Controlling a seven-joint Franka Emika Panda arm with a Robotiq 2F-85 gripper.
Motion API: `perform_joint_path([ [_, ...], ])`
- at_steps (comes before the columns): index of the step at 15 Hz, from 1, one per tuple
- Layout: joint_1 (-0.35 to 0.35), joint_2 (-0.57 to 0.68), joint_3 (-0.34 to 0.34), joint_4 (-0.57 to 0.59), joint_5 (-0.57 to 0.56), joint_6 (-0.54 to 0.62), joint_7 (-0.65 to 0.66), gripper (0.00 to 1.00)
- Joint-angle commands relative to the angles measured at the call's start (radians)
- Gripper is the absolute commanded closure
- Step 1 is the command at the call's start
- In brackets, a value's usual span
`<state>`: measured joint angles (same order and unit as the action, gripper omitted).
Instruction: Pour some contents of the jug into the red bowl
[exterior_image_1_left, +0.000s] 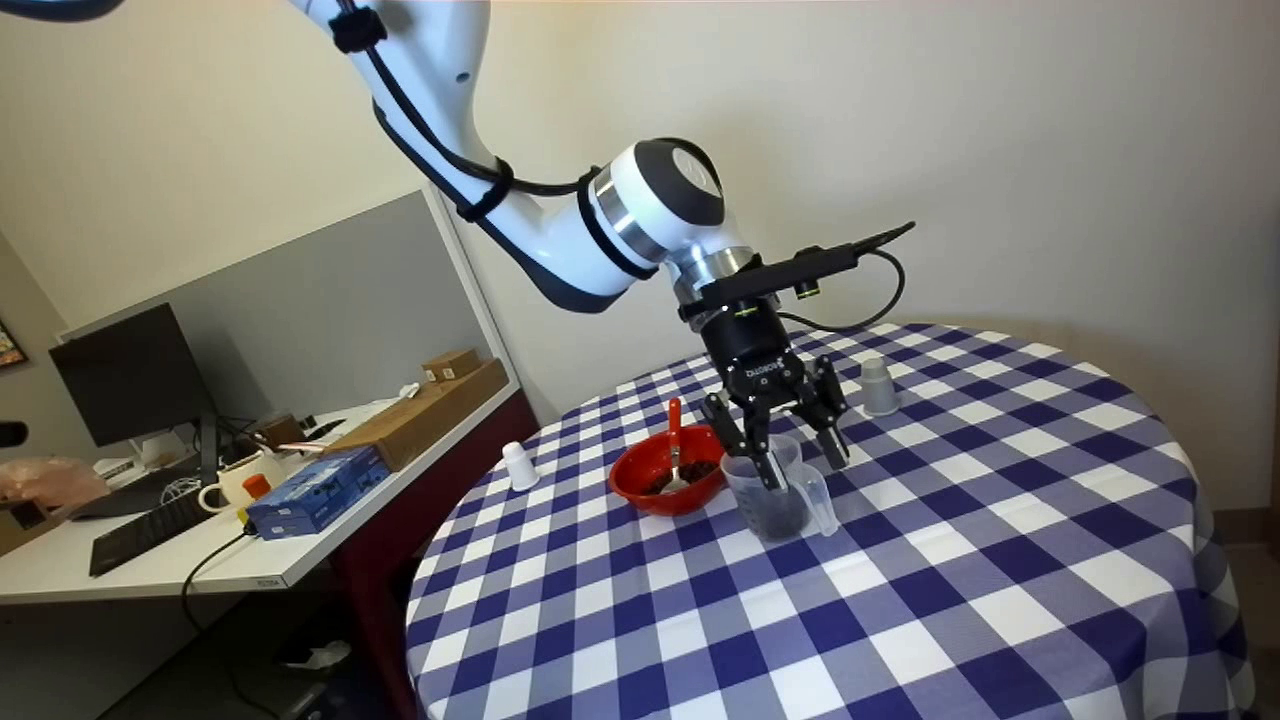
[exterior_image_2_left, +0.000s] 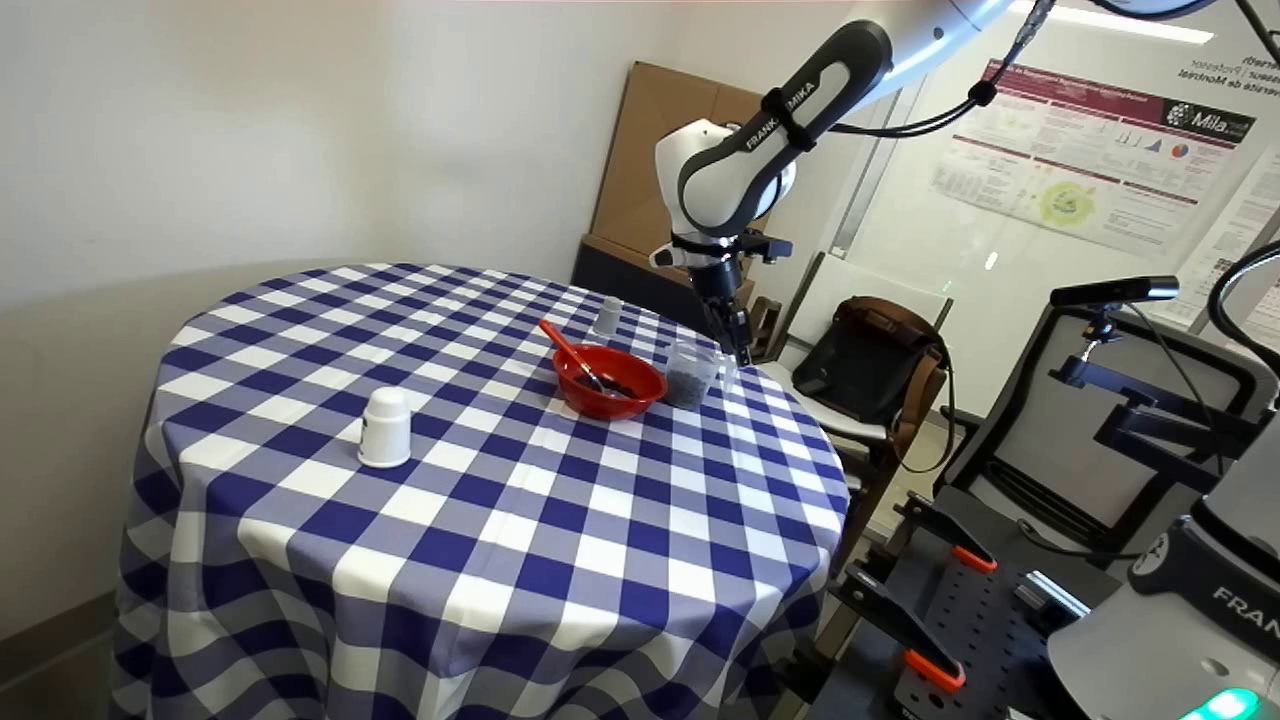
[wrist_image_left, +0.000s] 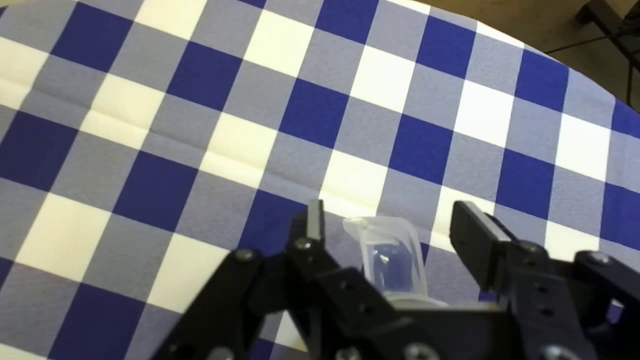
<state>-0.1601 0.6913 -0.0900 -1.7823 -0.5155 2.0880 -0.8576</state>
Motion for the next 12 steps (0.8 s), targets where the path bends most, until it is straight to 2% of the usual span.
perform_joint_path([
  [1, -0.006, 0.003, 0.006, 0.002, 0.011, 0.018, -0.006, 0.03],
  [5, -0.011, 0.010, 0.012, 0.008, 0.025, 0.021, -0.011, 0.00],
  [10, -0.015, 0.024, 0.016, 0.017, 0.038, 0.034, -0.016, 0.05],
  [11, -0.015, 0.027, 0.015, 0.019, 0.039, 0.036, -0.013, 0.29],
  [12, -0.015, 0.029, 0.014, 0.019, 0.040, 0.039, -0.014, 0.29],
])
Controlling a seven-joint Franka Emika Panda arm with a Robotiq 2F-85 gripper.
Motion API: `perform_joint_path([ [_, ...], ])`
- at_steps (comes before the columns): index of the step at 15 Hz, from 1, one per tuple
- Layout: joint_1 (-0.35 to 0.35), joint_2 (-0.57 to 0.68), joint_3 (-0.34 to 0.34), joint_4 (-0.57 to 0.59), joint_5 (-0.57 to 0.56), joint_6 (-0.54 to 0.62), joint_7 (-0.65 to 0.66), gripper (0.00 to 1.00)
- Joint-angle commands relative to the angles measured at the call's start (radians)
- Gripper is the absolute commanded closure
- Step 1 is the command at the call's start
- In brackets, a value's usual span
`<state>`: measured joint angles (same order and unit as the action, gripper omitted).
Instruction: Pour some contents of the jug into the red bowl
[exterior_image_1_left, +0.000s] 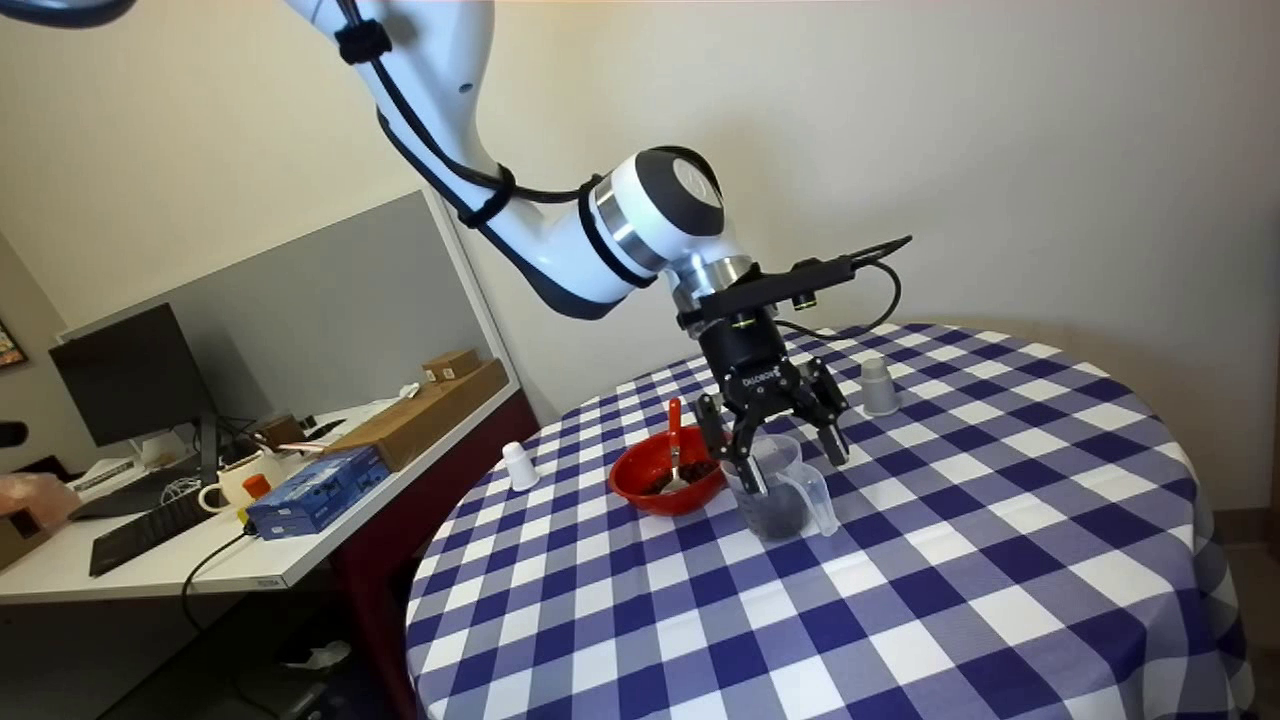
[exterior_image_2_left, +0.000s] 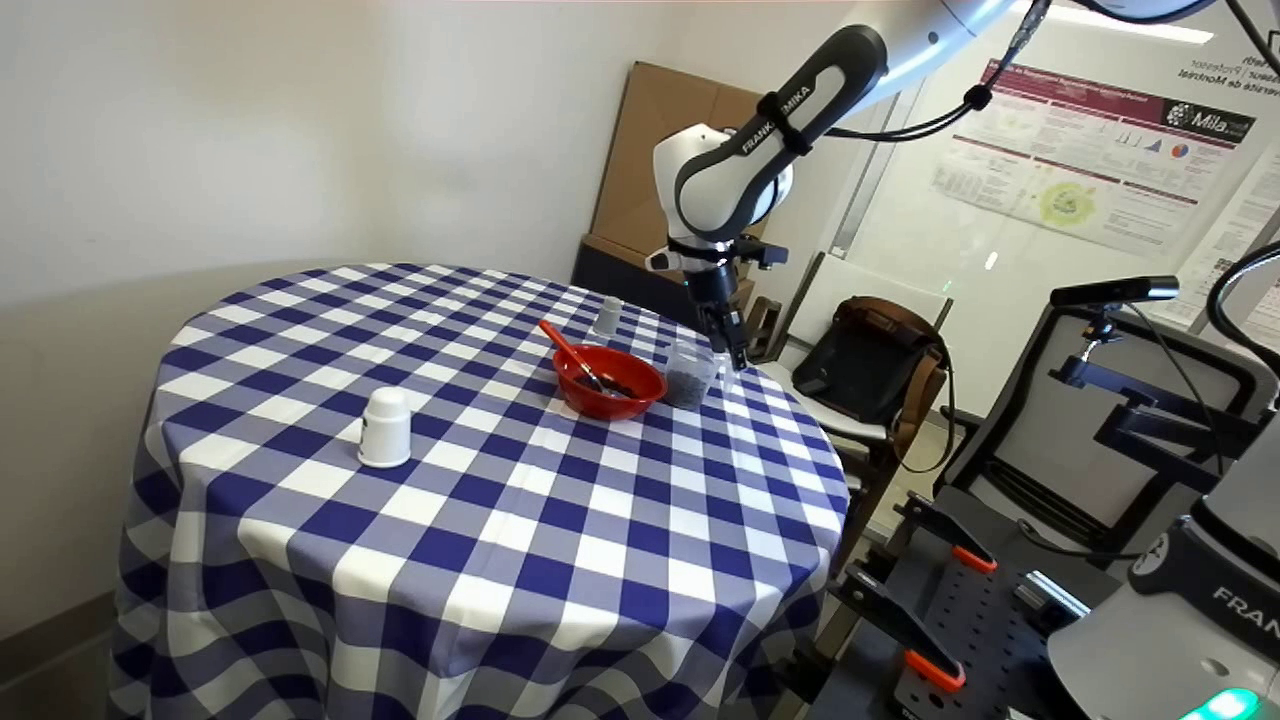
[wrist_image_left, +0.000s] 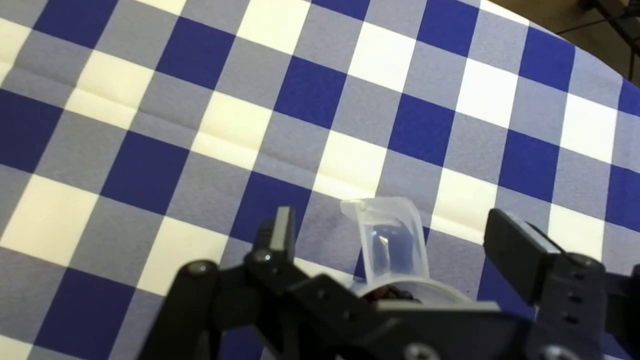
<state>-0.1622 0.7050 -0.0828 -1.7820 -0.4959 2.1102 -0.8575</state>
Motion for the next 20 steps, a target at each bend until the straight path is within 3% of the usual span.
perform_joint_path([
  [1, -0.013, 0.017, 0.006, 0.019, 0.019, 0.019, -0.012, 0.33],
  [9, -0.006, 0.004, 0.000, 0.012, 0.007, 0.022, -0.001, 0.91],
  [15, 0.036, -0.052, -0.010, -0.015, -0.054, 0.020, 0.008, 0.87],
  [20, 0.132, -0.119, -0.028, -0.017, -0.259, 0.002, 0.075, 0.87],
])
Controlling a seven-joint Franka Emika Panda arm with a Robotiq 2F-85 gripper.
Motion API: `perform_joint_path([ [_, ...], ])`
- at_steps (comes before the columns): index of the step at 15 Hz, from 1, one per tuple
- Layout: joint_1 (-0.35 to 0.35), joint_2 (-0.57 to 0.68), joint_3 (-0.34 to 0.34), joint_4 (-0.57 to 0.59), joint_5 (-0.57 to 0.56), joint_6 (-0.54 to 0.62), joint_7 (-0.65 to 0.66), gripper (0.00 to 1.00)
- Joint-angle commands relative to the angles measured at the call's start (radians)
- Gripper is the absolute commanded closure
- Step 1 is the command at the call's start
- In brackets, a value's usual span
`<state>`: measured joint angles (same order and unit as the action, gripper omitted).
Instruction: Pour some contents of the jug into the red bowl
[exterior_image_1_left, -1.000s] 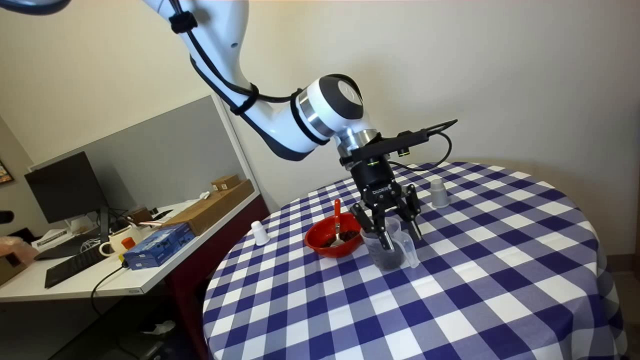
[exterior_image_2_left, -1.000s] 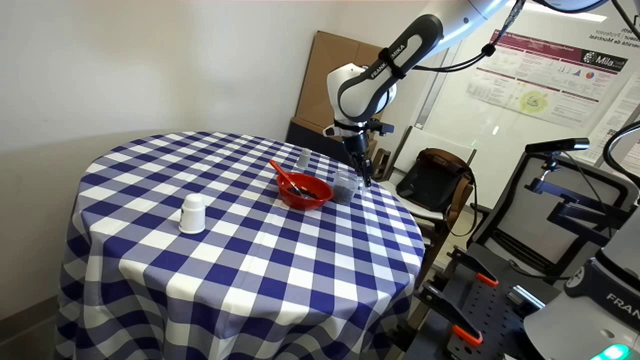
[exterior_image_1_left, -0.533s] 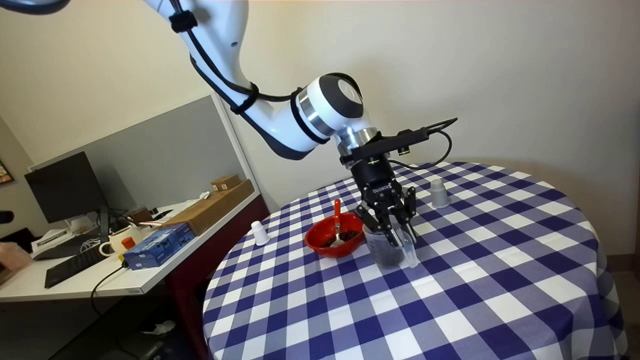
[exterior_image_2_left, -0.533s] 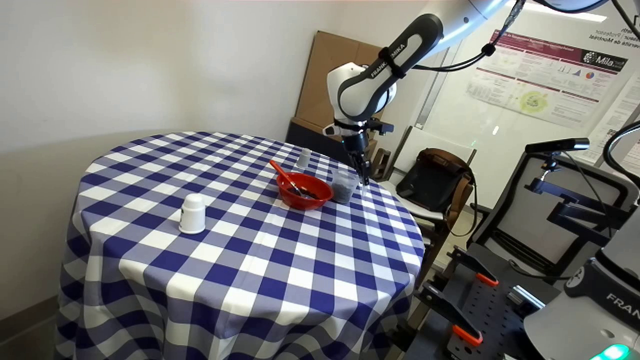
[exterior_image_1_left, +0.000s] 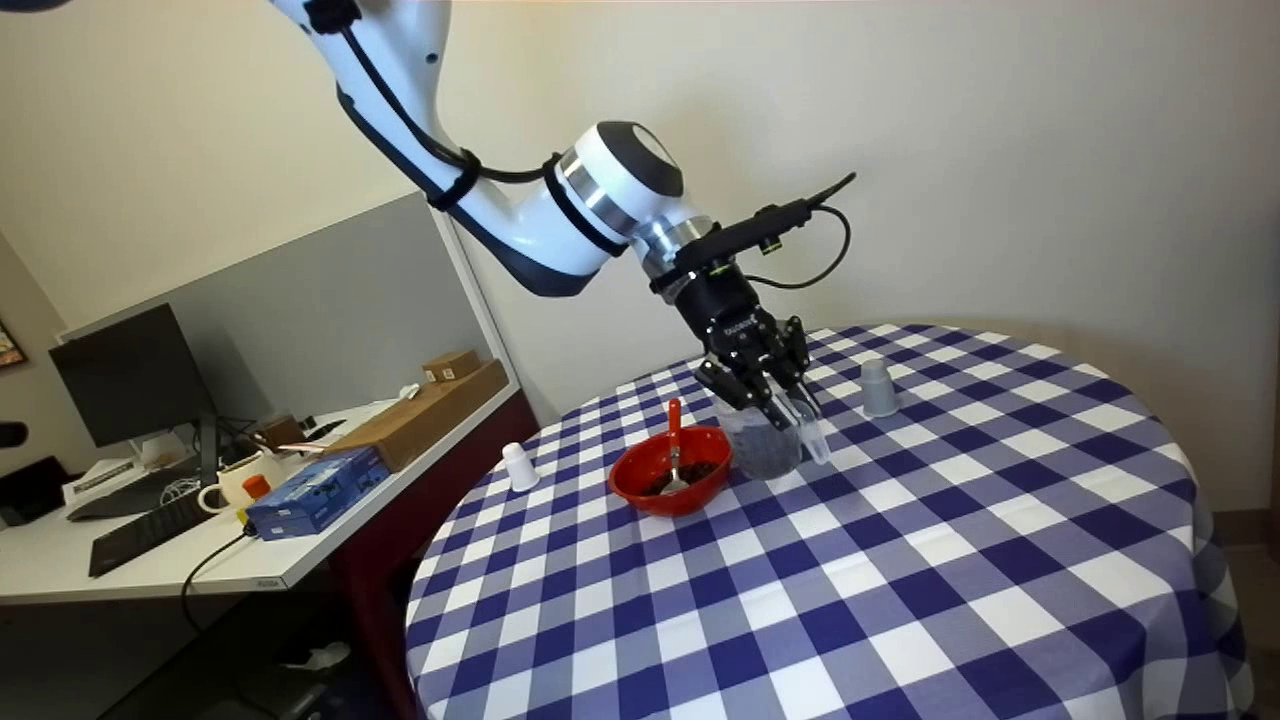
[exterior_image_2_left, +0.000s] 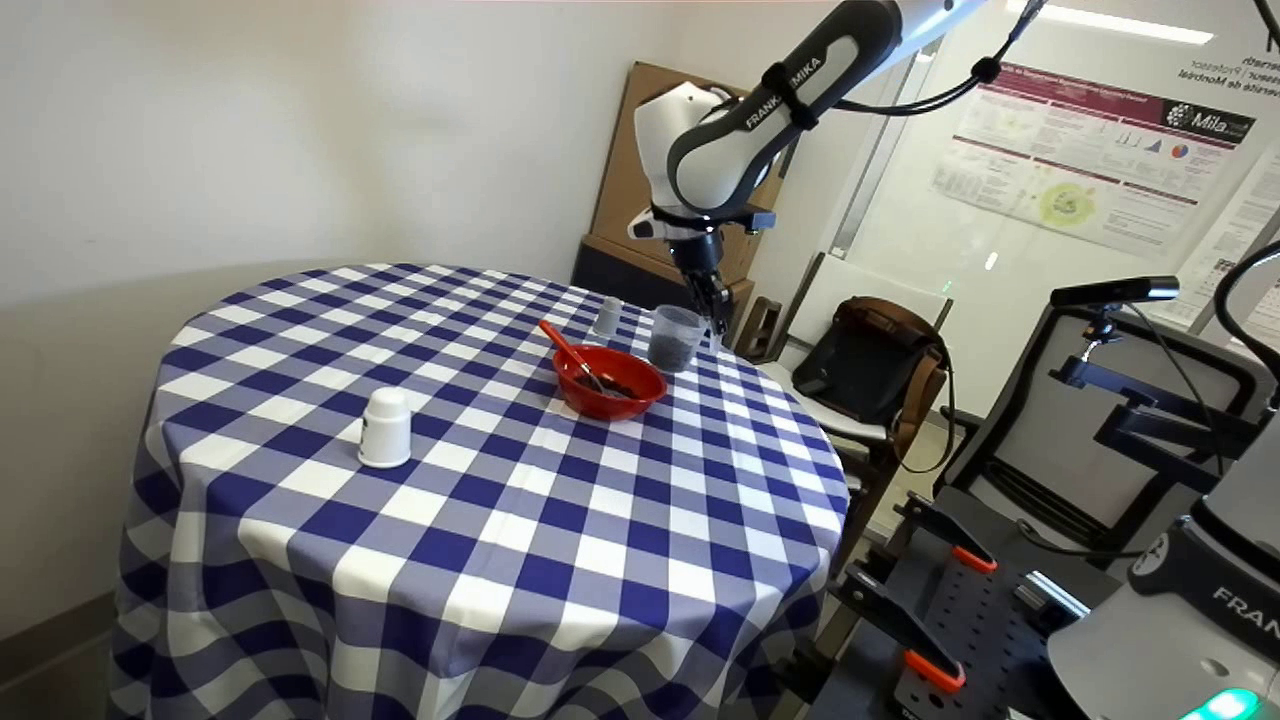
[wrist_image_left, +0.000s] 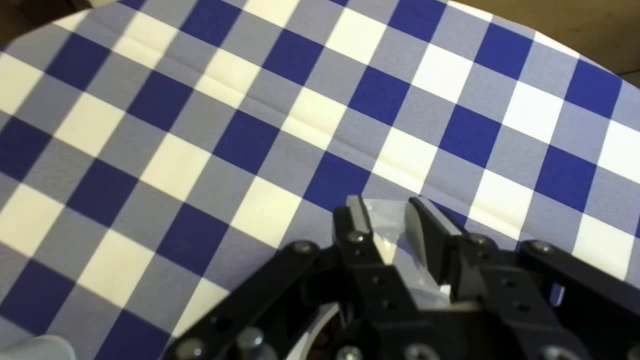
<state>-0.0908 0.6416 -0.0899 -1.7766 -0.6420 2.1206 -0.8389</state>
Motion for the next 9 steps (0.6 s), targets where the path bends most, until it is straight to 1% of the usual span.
perform_joint_path([
  [1, 0.080, -0.068, -0.024, -0.023, -0.168, -0.012, 0.089, 0.87],
  [5, 0.145, -0.090, -0.009, -0.033, -0.402, -0.060, 0.210, 0.87],
  [9, 0.204, -0.078, 0.017, -0.078, -0.651, -0.112, 0.374, 0.87],
])
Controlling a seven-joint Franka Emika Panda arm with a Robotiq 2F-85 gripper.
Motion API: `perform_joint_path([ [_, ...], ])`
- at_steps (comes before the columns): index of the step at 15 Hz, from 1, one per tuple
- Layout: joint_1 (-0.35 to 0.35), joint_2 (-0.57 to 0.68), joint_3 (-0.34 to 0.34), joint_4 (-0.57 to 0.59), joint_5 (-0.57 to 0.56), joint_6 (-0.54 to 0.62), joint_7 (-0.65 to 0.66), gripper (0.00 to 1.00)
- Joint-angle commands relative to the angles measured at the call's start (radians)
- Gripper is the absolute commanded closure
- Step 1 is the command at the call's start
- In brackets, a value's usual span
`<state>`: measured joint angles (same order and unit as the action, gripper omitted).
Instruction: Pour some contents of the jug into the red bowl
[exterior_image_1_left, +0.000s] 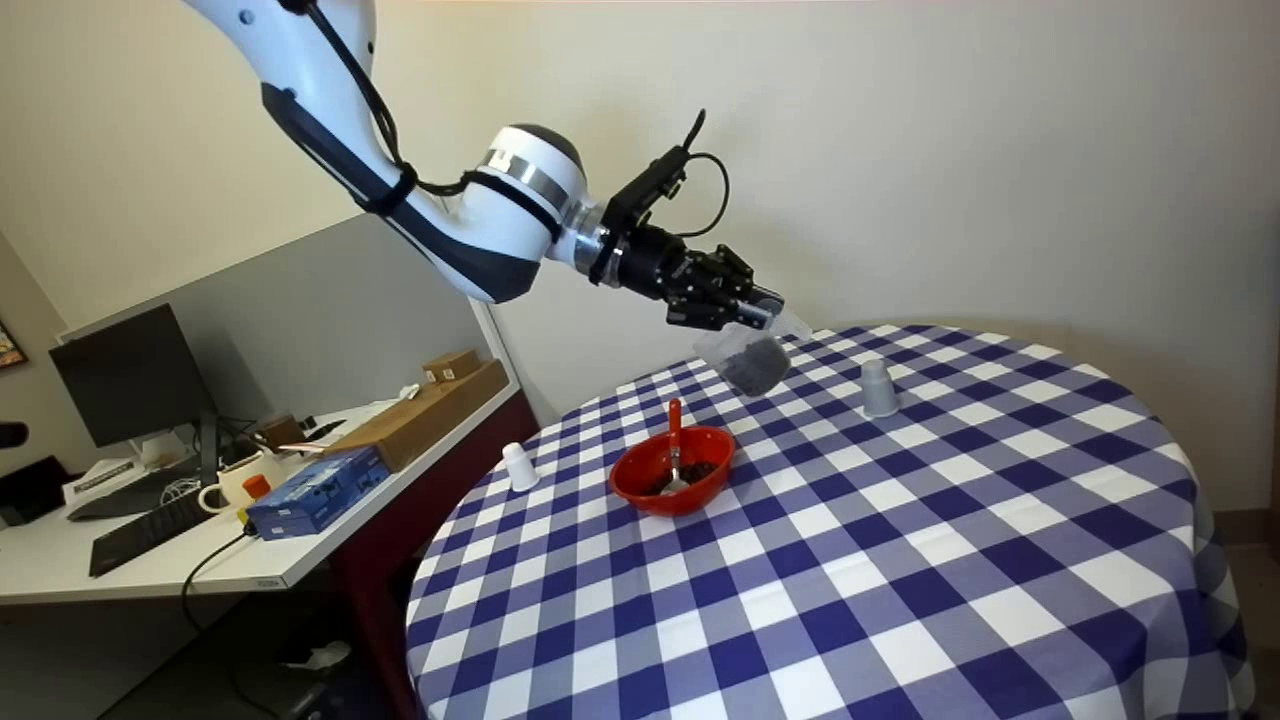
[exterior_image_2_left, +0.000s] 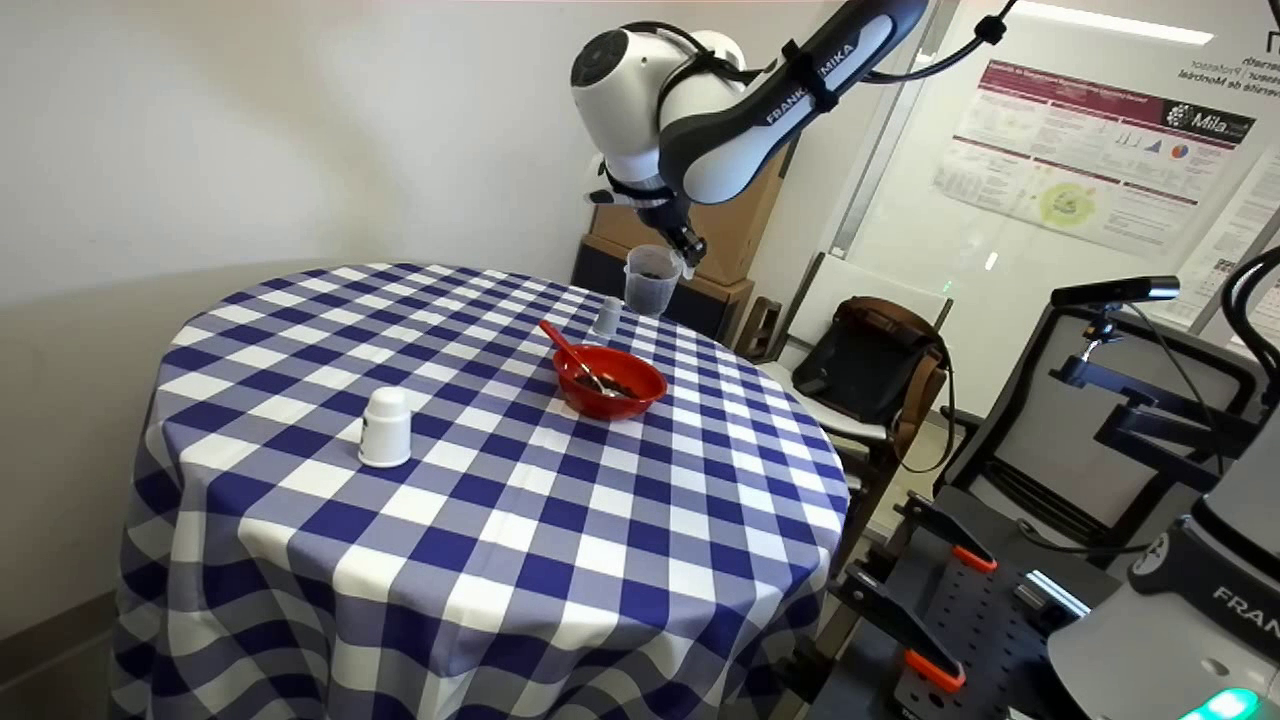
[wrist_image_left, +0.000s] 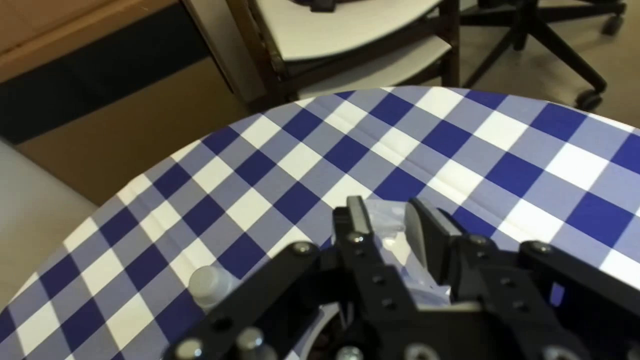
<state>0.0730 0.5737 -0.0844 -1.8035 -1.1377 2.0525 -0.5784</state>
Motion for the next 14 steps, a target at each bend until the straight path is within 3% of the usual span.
perform_joint_path([
  [1, 0.055, -0.003, 0.021, -0.067, -0.216, -0.068, 0.158, 0.87],
  [8, 0.132, 0.064, 0.079, -0.186, -0.585, -0.279, 0.442, 0.87],
  [14, 0.155, 0.156, 0.109, -0.215, -0.774, -0.516, 0.579, 0.87],
])
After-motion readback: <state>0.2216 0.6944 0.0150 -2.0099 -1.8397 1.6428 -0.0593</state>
